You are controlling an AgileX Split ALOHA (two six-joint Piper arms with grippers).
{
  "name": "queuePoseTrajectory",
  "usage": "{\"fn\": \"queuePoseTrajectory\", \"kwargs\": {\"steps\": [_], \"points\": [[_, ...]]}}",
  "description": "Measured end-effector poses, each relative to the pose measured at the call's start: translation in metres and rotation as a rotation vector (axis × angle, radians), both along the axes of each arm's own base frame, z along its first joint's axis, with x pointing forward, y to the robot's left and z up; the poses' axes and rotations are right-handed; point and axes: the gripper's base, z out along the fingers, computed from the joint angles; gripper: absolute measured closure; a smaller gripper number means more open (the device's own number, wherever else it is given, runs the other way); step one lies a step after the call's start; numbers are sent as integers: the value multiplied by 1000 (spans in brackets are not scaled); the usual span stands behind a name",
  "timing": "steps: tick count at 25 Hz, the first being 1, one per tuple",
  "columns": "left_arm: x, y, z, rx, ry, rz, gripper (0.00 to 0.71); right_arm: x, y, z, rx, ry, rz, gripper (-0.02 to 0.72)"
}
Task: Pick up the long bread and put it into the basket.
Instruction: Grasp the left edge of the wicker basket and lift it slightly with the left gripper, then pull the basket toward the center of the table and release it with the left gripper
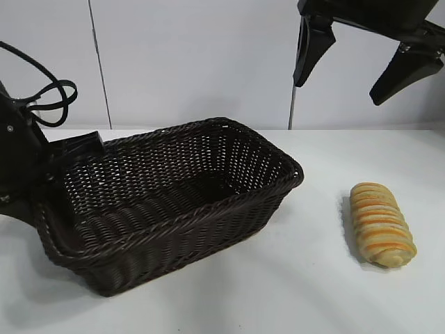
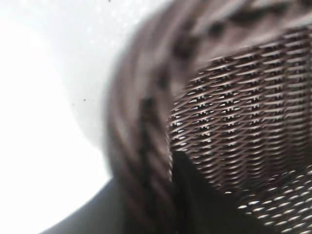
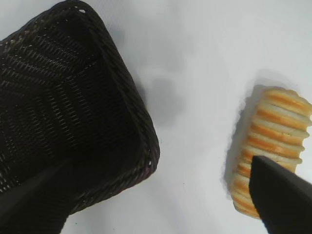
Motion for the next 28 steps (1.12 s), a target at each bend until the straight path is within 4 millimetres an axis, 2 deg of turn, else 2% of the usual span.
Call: {"fn": "queuePoseTrajectory", "kwargs": {"steps": [5,9,16,23,28], "points": [[0,2,2,0,23,-20,610,0,0,0,0,0,0,8],[6,8,12,-13,47,-86,610,0,0,0,0,0,0,8],[25,3,50,-13,22,-263,611,0,0,0,0,0,0,8],[49,-5,100,-41,-101,-293,611,0,0,0,1,0,0,8],[54,-7,109,-57,-137,-310,611,0,0,0,1,0,0,8]]}}
